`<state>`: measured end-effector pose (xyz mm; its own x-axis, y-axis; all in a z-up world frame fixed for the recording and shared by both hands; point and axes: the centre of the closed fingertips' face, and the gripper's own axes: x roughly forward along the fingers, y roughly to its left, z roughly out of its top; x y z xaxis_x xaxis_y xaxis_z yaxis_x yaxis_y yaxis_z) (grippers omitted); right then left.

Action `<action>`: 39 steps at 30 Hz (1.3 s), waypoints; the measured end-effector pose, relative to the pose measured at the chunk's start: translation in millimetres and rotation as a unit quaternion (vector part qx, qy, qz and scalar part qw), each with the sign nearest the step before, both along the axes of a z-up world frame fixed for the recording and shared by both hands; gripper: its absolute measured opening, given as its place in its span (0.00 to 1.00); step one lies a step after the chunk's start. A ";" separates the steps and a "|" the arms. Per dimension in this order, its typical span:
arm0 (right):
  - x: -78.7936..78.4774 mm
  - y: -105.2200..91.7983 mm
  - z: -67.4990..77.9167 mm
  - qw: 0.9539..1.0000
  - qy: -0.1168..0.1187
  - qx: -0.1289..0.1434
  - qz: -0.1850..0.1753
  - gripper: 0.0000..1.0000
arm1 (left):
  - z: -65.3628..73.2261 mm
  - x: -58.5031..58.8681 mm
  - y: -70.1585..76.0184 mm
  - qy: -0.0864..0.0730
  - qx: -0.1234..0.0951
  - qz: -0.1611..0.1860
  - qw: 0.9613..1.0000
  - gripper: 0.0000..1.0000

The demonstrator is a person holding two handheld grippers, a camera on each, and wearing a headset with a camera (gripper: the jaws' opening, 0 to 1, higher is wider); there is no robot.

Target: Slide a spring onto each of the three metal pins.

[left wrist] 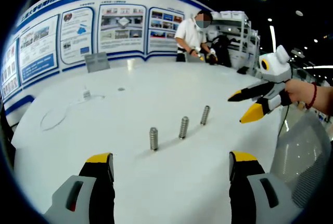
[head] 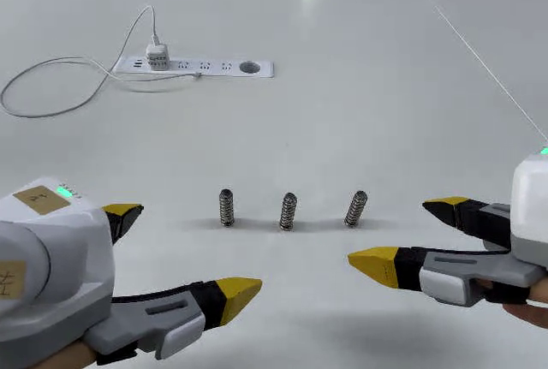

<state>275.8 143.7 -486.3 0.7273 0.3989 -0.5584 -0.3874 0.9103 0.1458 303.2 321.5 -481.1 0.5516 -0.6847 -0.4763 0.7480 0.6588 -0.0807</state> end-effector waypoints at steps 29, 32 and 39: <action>-24.1 3.4 7.5 1.000 -0.001 0.012 0.002 0.90 | 1.8 -11.2 12.2 0.002 0.010 0.014 1.000 1.00; -24.1 3.3 7.3 1.000 -0.002 0.012 0.001 0.90 | 1.5 -11.1 12.4 0.002 0.013 0.014 1.000 0.99; -24.7 4.1 5.8 1.000 -0.001 0.008 0.003 0.90 | 2.0 -11.4 12.4 0.002 0.014 0.014 1.000 0.99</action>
